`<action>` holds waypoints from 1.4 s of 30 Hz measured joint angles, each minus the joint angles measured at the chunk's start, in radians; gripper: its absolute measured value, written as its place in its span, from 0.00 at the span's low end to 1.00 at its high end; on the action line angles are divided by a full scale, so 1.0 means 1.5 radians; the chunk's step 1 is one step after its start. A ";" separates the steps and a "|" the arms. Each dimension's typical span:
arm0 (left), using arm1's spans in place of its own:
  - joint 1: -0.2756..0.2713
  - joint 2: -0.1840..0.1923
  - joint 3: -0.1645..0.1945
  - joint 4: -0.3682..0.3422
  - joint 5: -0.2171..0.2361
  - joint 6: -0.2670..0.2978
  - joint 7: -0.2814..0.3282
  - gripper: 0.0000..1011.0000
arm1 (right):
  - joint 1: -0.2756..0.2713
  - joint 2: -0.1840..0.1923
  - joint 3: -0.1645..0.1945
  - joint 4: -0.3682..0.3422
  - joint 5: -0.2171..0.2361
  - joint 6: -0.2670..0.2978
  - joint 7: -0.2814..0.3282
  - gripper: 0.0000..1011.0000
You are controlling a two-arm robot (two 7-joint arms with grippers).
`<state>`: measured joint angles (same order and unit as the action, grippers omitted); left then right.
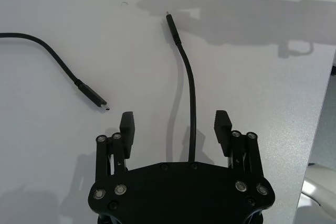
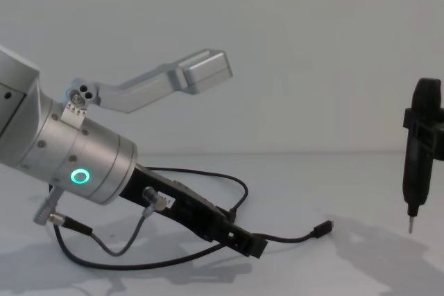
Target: Pick up the data cable with the one hand.
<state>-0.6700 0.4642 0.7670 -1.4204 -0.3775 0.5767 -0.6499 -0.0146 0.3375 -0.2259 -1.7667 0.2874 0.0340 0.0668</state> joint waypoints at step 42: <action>-0.007 -0.007 0.010 0.014 0.001 -0.021 -0.003 0.04 | 0.001 -0.005 0.005 -0.005 0.006 0.000 0.003 0.28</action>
<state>-0.6798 0.4541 0.7816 -1.3997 -0.3763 0.5455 -0.6549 -0.0138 0.3298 -0.2185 -1.7745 0.2968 0.0337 0.0716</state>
